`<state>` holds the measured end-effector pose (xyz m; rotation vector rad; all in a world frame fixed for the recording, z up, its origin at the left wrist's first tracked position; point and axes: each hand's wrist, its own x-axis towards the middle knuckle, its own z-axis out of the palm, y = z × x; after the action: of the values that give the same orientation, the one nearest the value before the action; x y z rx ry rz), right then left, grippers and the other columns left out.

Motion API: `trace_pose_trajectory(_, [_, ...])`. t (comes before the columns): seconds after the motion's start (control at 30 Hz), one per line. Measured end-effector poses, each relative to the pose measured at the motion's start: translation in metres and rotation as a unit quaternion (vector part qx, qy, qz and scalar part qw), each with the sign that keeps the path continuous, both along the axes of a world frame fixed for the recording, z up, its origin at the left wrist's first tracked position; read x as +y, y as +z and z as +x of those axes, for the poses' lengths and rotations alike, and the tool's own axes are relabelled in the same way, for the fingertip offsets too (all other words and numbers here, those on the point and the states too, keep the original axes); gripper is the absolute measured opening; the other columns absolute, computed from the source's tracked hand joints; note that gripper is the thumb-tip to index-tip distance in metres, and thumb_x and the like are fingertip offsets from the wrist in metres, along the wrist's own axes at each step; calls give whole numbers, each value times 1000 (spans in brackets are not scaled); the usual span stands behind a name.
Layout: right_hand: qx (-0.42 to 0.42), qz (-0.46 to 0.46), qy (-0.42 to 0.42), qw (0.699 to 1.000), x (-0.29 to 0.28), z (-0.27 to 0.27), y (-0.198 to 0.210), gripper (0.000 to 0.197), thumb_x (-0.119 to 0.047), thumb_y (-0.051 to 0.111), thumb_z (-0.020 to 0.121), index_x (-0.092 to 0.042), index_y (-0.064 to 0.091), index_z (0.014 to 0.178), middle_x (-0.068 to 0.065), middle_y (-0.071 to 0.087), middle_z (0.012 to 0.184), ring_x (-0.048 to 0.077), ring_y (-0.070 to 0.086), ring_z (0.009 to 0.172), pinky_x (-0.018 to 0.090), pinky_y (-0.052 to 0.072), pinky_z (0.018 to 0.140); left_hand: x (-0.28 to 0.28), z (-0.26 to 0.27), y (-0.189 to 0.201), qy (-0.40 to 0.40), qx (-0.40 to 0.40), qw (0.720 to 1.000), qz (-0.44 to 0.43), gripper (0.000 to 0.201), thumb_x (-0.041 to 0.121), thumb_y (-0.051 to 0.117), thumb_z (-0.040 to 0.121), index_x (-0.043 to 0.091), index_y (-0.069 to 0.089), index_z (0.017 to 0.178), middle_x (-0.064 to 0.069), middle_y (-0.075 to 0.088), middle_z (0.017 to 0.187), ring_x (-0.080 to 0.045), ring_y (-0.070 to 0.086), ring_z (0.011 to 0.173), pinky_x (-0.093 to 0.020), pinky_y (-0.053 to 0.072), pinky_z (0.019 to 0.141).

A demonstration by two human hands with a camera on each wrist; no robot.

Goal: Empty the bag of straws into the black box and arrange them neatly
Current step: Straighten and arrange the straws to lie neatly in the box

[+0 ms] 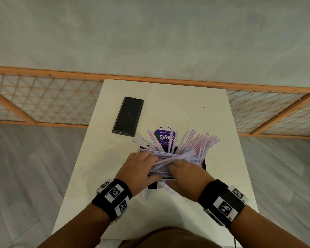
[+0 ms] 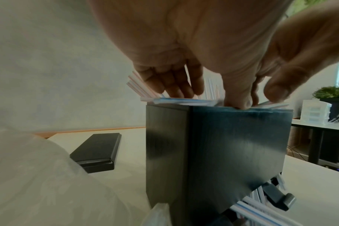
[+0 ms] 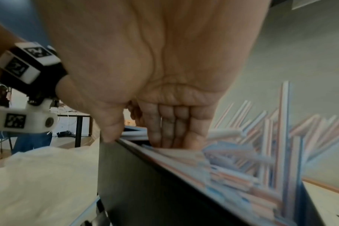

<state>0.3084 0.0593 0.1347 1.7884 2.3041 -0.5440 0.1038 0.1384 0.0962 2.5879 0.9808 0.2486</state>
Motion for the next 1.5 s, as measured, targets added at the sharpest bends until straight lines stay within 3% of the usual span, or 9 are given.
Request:
trace_pose_trajectory(0.17, [-3,-52,-34,998,7,-4,-24,92,-80,52,72,-18,45,140,5,59,133,28,59,116,42,50,101,2,5,6,-7,13,1000,-1,65,68,65,78,29,49,128,7,50,131,-16,47,121,-34,42,103])
trace_pose_trajectory(0.27, [29,-71,-54,996,19,-9,-36,101,-84,56,60,-24,46,141,3,62,135,27,61,118,42,51,101,11,11,8,-22,69,996,-49,64,72,52,82,30,49,129,7,56,129,-18,53,117,-35,43,98])
trace_pose_trajectory(0.33, [76,-87,-67,991,28,-11,-37,94,-77,67,59,-30,47,138,0,63,134,26,61,119,41,52,100,15,16,12,-34,107,992,-63,64,74,39,82,28,52,126,5,64,122,-22,59,109,-36,44,90])
trace_pose_trajectory(0.53, [91,-133,-51,986,40,-15,-34,69,-60,80,71,-30,58,130,-1,67,126,25,62,115,36,51,99,14,25,15,-46,148,986,-60,39,50,48,95,19,56,116,-5,70,114,-31,65,98,-40,50,83])
trace_pose_trajectory(0.7, [127,-166,-59,976,42,-9,-30,72,-58,82,70,-36,55,133,-7,64,131,21,59,119,34,47,104,12,23,11,-25,107,985,-134,51,60,45,91,23,57,125,-1,70,118,-27,66,102,-41,53,87])
trace_pose_trajectory(0.93, [129,-158,-61,977,47,-9,-30,83,-57,86,66,-36,51,139,-5,58,142,23,54,129,37,41,113,11,24,10,-7,100,987,-123,40,28,44,103,23,48,142,-5,66,126,-28,66,108,-41,53,93])
trace_pose_trajectory(1.13, [94,-74,-9,993,37,1,-17,82,-61,78,70,-29,48,138,0,60,140,25,59,122,40,49,104,13,24,13,15,80,985,-151,32,29,39,104,27,49,134,-2,63,126,-25,63,108,-44,53,93])
trace_pose_trajectory(1.37, [53,149,22,987,-18,23,1,31,-40,55,90,-21,63,114,1,63,106,28,62,93,41,53,79,12,25,13,5,51,992,-119,26,25,45,105,21,54,129,0,55,128,-21,57,111,-35,49,93])
trace_pose_trajectory(1.5, [60,109,6,992,-43,23,-11,34,-45,45,99,-22,60,120,0,61,110,26,60,97,42,53,85,13,29,15,3,-3,998,-64,31,27,55,101,22,54,132,3,51,128,-17,54,111,-31,51,94])
